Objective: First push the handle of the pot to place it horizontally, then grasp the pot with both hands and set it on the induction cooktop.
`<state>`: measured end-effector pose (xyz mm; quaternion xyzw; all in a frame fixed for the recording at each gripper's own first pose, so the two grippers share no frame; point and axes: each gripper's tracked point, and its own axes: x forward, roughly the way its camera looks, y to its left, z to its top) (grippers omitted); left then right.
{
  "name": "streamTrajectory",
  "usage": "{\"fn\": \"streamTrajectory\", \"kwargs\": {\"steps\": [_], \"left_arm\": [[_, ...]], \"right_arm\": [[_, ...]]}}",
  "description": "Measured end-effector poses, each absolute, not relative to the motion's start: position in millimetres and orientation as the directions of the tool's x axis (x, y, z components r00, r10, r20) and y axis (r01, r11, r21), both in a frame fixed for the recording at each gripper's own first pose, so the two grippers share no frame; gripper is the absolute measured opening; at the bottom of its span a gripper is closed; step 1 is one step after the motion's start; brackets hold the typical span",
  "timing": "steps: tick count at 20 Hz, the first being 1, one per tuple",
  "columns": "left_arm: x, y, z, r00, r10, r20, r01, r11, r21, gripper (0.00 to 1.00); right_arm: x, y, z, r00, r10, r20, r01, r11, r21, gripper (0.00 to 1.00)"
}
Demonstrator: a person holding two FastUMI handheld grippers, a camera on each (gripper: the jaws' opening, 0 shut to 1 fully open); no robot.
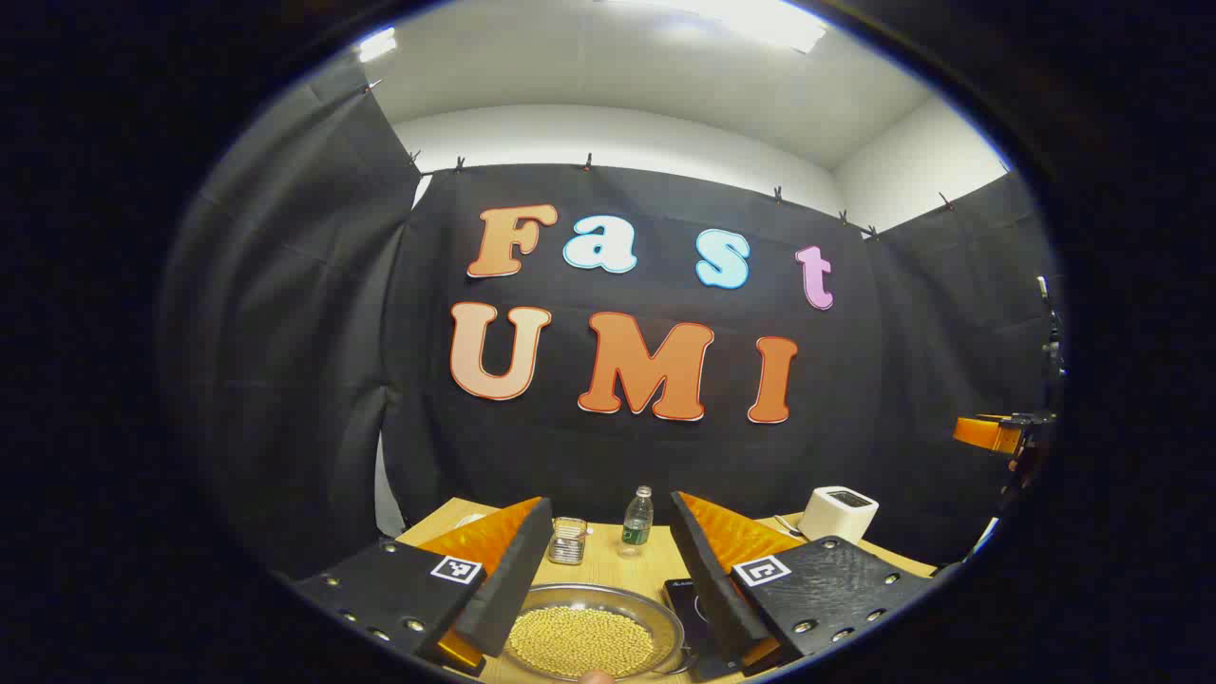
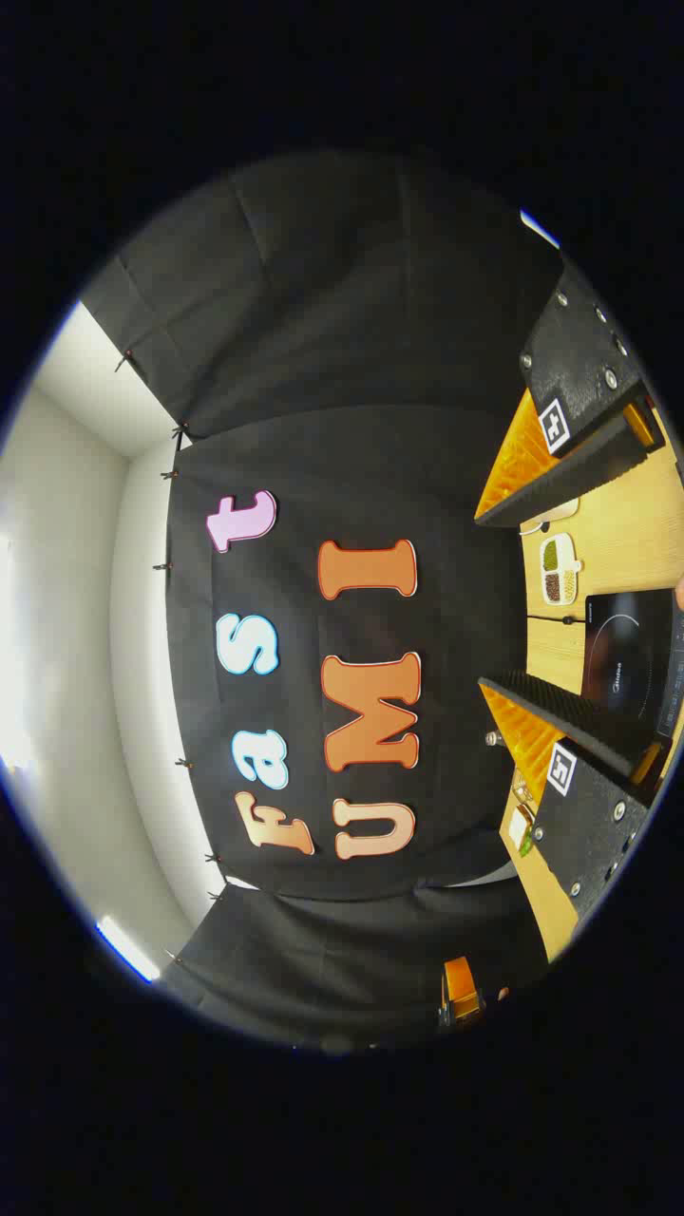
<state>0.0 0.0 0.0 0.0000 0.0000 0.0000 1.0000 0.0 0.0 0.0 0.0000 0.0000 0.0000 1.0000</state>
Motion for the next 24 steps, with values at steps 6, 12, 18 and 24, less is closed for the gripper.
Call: {"fn": "streamTrajectory", "kwargs": {"steps": [6, 12, 18, 24], "left_arm": [[3.5, -3.5, 6.4, 1.000, 0.026, 0.016, -0.026, 1.000, -0.001, 0.81], [3.4, -4.1, 7.0, 0.999, 0.047, 0.012, -0.047, 0.999, 0.006, 0.81], [-1.5, -1.2, 11.0, 0.997, 0.076, 0.031, -0.077, 0.997, 0.016, 0.81], [-5.0, 1.0, 12.9, 0.995, 0.090, 0.039, -0.091, 0.996, 0.023, 0.81]], "right_arm": [[-0.2, -10.2, 2.9, 1.000, -0.006, 0.003, 0.006, 1.000, 0.007, 0.95], [-0.2, -12.1, 2.7, 1.000, -0.006, 0.006, 0.006, 1.000, -0.002, 0.95], [-0.9, -12.1, -0.8, 1.000, 0.002, -0.002, -0.002, 1.000, 0.003, 0.95], [-1.5, -10.1, 0.3, 1.000, 0.007, 0.000, -0.007, 1.000, 0.003, 0.95]]}}
